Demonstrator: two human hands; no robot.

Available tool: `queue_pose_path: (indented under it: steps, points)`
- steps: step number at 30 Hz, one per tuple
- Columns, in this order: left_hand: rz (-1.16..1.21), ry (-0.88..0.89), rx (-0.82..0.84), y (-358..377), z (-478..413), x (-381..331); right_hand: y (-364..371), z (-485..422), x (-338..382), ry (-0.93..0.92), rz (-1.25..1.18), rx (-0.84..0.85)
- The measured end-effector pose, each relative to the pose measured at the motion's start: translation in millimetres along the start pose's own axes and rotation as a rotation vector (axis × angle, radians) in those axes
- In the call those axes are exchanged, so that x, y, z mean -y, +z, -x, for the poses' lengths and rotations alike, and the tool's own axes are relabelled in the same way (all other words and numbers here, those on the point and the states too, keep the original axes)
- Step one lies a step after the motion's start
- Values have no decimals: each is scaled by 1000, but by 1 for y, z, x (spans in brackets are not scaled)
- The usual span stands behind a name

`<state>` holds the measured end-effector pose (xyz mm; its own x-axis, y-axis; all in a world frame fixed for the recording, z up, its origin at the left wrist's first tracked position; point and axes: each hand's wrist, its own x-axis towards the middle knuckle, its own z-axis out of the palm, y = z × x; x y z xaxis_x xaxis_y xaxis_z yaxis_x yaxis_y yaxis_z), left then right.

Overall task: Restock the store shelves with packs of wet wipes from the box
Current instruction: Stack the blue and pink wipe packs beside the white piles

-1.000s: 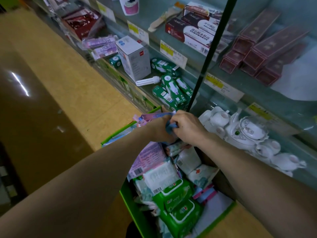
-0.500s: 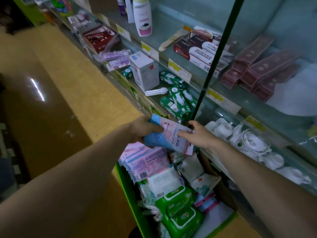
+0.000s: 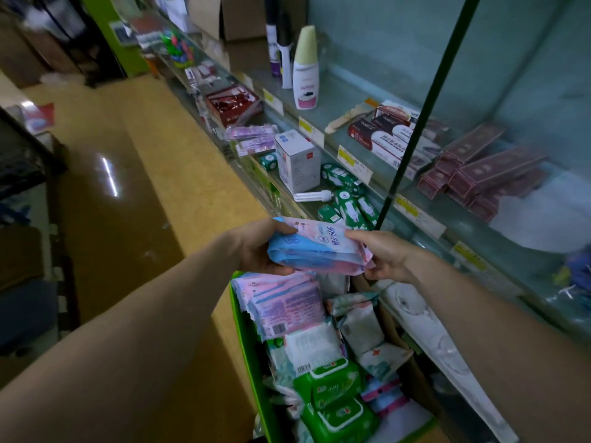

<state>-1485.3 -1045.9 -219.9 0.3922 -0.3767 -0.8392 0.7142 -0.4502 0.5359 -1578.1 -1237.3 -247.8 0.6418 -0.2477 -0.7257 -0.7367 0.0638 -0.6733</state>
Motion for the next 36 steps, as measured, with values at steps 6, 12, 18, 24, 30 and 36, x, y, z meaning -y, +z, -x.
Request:
queue_pose_path:
  steps: [6, 12, 18, 24, 30, 36]
  points:
    - [-16, 50, -99, 10, 37, -14, 2, 27, 31, -66, 110, 1]
    - [-37, 100, -138, 11, 73, -23, 6, 62, 57, -141, 107, 66]
    - [-31, 143, -207, 4, 115, -29, 13, 93, 84, -239, 199, 53]
    - [-33, 213, -319, -15, 176, -34, 41, 133, 123, -360, 293, 99]
    - [11, 303, -435, -56, 247, -25, 94, 172, 165, -480, 378, 143]
    - [73, 403, -585, -115, 329, 4, 173, 230, 196, -621, 453, 256]
